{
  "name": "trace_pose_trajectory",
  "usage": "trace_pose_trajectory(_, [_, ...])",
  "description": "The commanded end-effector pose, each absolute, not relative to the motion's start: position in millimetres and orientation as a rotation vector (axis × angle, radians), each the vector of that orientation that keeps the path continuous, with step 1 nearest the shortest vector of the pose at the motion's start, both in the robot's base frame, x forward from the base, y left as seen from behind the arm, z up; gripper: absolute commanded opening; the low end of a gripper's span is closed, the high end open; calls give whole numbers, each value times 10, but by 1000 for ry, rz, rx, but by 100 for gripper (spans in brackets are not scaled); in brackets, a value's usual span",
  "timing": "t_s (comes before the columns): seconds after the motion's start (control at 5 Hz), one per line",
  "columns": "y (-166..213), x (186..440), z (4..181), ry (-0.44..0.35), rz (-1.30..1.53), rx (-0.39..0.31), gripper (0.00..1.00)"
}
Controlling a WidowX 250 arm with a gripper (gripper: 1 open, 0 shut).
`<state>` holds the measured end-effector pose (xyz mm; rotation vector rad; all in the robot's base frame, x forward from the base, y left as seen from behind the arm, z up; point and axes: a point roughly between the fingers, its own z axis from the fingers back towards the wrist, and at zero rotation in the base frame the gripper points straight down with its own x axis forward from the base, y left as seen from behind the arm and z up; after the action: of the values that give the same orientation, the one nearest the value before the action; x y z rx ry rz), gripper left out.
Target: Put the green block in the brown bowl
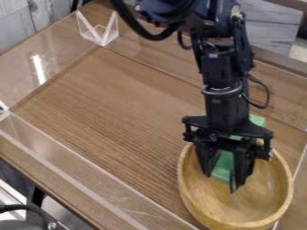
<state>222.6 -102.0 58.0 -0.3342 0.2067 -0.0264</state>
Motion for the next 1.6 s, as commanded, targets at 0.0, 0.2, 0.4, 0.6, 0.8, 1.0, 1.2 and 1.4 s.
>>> trace_pose_trajectory(0.0, [-1028,2353,679,156,-29,-352,0])
trace_pose_trajectory(0.2, [-1035,2353,670,160,-34,-356,0])
trace_pose_trajectory(0.4, [-1042,2352,663,163,-39,-361,0])
trace_pose_trajectory(0.6, [-1049,2349,657,167,-44,-366,0])
trace_pose_trajectory(0.8, [-1059,2347,650,171,-50,-371,0])
trace_pose_trajectory(1.0, [-1068,2344,642,175,-56,-375,0])
trace_pose_trajectory(1.2, [-1077,2342,634,179,-62,-380,0])
trace_pose_trajectory(1.4, [-1087,2340,625,183,-69,-384,0])
